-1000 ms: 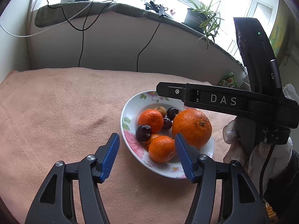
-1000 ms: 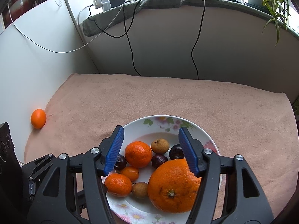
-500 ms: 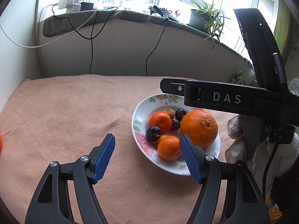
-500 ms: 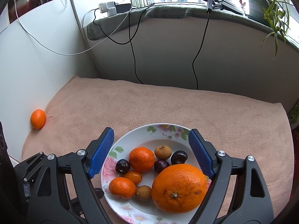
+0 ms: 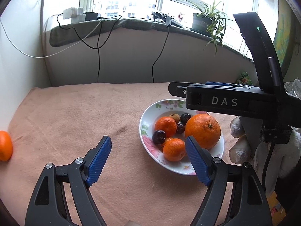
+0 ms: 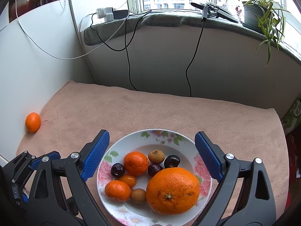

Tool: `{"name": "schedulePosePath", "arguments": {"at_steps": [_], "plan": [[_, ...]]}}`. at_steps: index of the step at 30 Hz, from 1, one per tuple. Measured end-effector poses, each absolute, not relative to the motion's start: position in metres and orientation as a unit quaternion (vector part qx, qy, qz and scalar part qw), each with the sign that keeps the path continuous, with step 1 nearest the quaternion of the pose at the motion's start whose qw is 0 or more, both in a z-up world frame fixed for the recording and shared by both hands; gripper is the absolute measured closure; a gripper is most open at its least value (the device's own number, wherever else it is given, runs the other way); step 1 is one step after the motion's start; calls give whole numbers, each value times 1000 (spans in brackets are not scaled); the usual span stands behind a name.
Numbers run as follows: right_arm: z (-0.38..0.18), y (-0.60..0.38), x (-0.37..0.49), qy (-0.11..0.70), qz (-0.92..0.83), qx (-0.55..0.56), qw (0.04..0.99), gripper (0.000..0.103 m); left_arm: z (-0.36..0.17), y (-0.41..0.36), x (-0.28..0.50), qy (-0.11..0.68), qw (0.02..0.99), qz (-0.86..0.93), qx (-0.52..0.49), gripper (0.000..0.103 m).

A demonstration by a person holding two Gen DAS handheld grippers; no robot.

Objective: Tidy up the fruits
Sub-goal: 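Withdraw both open grippers from the plate, then move the right gripper toward the large orange resting against the wall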

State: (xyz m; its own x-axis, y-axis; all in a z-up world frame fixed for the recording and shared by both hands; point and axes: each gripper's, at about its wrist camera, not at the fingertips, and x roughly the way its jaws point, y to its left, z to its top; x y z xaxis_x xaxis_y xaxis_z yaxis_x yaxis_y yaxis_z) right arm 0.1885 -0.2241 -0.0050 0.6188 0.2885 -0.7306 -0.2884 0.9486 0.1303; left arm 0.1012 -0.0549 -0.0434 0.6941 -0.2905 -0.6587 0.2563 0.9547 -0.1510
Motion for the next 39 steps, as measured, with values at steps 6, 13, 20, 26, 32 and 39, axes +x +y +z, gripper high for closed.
{"name": "schedulePosePath", "arguments": {"at_steps": [6, 13, 20, 26, 32, 39], "plan": [[-4, -223, 185, 404, 172, 9, 899, 9, -40, -43, 93, 355, 925, -131, -31, 23], [6, -206, 177, 389, 201, 17, 899, 9, -35, -21, 81, 344, 932, -105, -44, 23], [10, -175, 169, 380, 234, -2, 895, 9, -35, 6, 70, 338, 936, -78, -59, 23], [9, -149, 164, 377, 261, -10, 889, 9, -35, 29, 63, 334, 938, -54, -72, 23], [11, -123, 158, 368, 286, -23, 885, 9, -33, 52, 57, 322, 942, -32, -87, 23], [11, -87, 157, 370, 327, -31, 869, 9, -34, 81, 54, 308, 945, 0, -107, 23]]}}
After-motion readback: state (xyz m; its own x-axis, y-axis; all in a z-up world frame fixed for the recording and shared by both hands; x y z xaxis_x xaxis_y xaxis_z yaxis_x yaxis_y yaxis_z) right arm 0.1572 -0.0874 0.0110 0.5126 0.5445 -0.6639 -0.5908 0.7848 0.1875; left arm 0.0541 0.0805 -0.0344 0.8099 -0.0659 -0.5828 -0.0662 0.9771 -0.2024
